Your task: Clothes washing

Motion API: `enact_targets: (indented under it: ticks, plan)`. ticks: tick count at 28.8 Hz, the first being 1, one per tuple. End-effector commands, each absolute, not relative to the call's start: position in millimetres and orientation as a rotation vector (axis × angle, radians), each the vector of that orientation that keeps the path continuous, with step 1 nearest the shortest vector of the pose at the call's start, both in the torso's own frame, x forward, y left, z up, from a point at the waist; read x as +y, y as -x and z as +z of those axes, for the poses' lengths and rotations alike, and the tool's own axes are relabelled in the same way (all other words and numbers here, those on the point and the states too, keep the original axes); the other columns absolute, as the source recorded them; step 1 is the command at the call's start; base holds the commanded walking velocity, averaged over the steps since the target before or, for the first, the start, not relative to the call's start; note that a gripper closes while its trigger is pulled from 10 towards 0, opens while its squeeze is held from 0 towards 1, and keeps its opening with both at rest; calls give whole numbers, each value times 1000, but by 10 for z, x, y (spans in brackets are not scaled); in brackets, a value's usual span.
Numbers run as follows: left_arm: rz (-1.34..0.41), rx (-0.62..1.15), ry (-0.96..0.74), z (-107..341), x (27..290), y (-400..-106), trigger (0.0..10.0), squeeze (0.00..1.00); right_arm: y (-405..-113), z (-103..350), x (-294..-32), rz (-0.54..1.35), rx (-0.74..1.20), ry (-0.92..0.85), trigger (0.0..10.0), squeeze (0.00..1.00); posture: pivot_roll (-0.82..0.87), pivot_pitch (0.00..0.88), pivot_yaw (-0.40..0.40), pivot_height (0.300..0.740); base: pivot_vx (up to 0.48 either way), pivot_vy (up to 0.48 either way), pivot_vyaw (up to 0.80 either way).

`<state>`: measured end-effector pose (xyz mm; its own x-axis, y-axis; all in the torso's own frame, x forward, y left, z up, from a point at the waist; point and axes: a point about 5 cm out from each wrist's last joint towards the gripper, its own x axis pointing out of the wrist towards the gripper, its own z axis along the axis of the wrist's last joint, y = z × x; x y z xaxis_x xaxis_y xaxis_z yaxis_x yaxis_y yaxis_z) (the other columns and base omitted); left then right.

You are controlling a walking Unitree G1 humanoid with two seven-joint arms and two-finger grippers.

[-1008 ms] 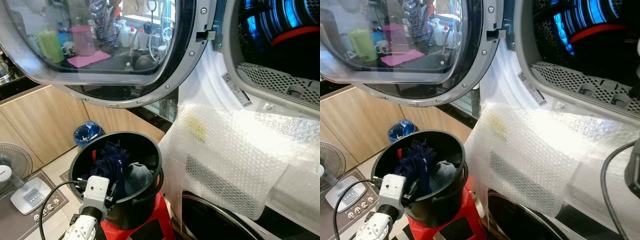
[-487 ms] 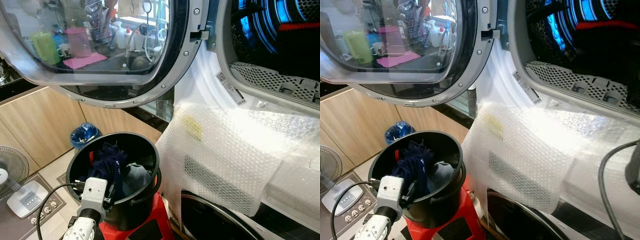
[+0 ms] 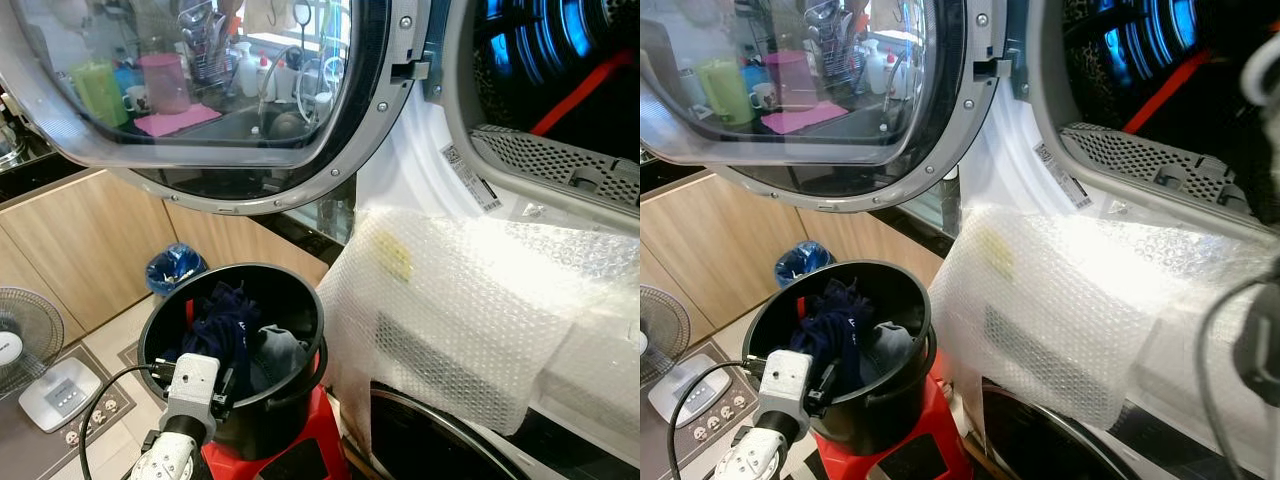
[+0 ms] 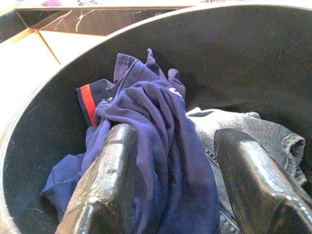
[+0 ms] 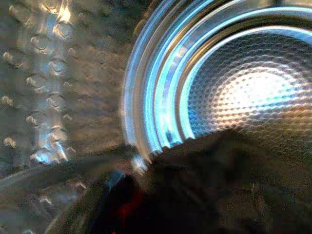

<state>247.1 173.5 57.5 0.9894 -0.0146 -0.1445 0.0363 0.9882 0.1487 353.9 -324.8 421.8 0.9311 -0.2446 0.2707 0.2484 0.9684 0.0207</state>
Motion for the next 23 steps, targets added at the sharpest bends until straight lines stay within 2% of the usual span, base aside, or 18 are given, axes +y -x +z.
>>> enact_targets:
  ticks: [1,2,5,9,10,13,15,19,22,23]
  plan:
    - [-29,257,-156,361,1745,-2362,10000,0,-3430,4281,-3323,-316,-278,30,10000,0,-66,55,38,740,0,0,0]
    - [-30,258,-154,356,1738,-2358,10000,0,-3343,4288,-3375,-352,-291,39,10000,0,-66,55,38,740,0,0,0]
    - [-34,259,-153,353,1733,-2359,10000,0,-3240,4286,-3346,-307,-294,-2,10000,0,-71,55,37,740,0,0,0]
    - [-32,261,-152,344,1735,-2359,10000,0,-3075,4189,-3021,-26,-286,-51,10000,0,-73,52,32,740,0,0,0]
    - [-34,261,-151,344,1734,-2356,10000,0,-2995,4131,-2857,69,-300,-51,10000,0,-73,49,31,740,0,0,0]
    - [-37,262,-152,340,1734,-2350,10000,0,-2902,4128,-2777,135,-339,-67,10000,0,-74,47,31,740,0,0,0]
    - [-40,263,-151,336,1731,-2344,10000,0,-2766,4202,-2667,204,-458,-53,10000,0,-78,46,30,740,0,0,0]
    - [-45,265,-150,333,1718,-2343,10000,0,-2511,4247,-2407,440,-610,-155,10000,0,-81,57,31,740,0,0,0]
    - [-46,266,-149,330,1711,-2339,10000,0,-2416,4245,-2343,522,-650,-156,10000,0,-80,63,31,740,0,0,0]
    - [-46,267,-150,330,1712,-2337,10000,0,-2297,4157,-2226,673,-652,-110,10000,0,-83,68,29,740,0,0,0]
